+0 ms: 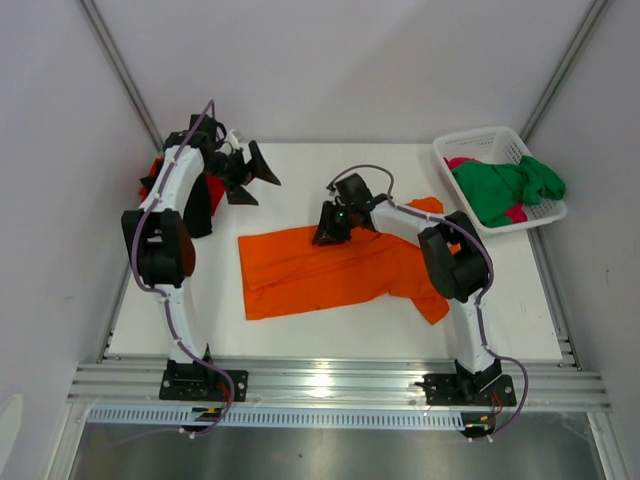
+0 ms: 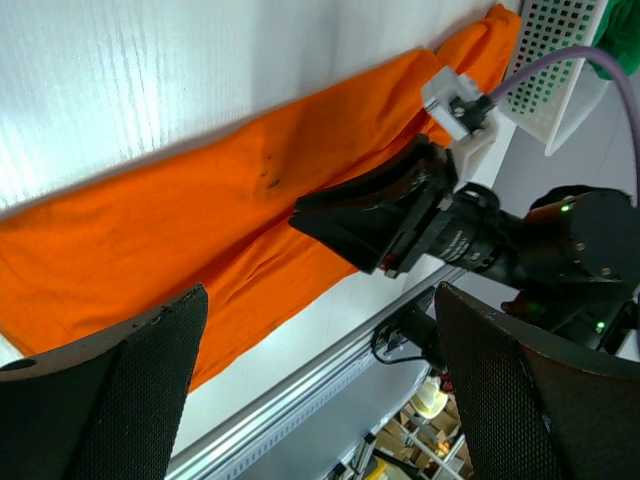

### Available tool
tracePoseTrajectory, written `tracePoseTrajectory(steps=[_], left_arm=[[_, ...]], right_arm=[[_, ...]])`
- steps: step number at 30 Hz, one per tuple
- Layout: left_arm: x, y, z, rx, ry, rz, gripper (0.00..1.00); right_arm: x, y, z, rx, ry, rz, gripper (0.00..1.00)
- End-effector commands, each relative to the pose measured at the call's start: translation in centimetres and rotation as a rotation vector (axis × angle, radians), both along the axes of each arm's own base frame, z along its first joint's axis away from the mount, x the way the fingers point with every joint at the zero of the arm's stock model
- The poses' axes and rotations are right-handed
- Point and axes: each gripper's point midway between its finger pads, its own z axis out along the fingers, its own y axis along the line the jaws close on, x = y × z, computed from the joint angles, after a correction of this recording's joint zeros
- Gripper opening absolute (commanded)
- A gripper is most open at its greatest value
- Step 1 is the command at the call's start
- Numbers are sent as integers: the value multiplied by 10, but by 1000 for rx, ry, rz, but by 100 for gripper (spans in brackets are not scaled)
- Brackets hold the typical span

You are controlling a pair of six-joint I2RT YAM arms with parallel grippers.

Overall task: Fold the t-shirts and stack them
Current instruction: Fold the flattened tshirt in 1/3 of the way

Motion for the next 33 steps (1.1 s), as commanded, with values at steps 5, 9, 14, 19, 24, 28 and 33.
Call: tracePoseTrajectory(steps=[5, 9, 14, 19, 24, 28, 33], left_arm=[[2, -10, 78, -115, -220, 9, 97], [-5, -14, 109, -156, -316, 9, 97], [-15, -16, 136, -169, -381, 2, 98], [-24, -18, 148, -188, -399, -13, 98], [-29, -18, 144, -191, -385, -18, 98], [-33, -19, 135, -194, -371, -18, 98], [-38, -19, 125, -200, -351, -20, 98]], right_arm=[[-11, 10, -28, -72, 4, 37, 30], [-7, 21, -33, -80, 5, 46, 30], [-8, 29, -42, -88, 23, 51, 30], [-5, 43, -42, -70, 28, 48, 30], [3, 60, -38, -57, 14, 51, 30], [9, 71, -38, -51, 12, 49, 30], [17, 84, -39, -24, 14, 47, 30]])
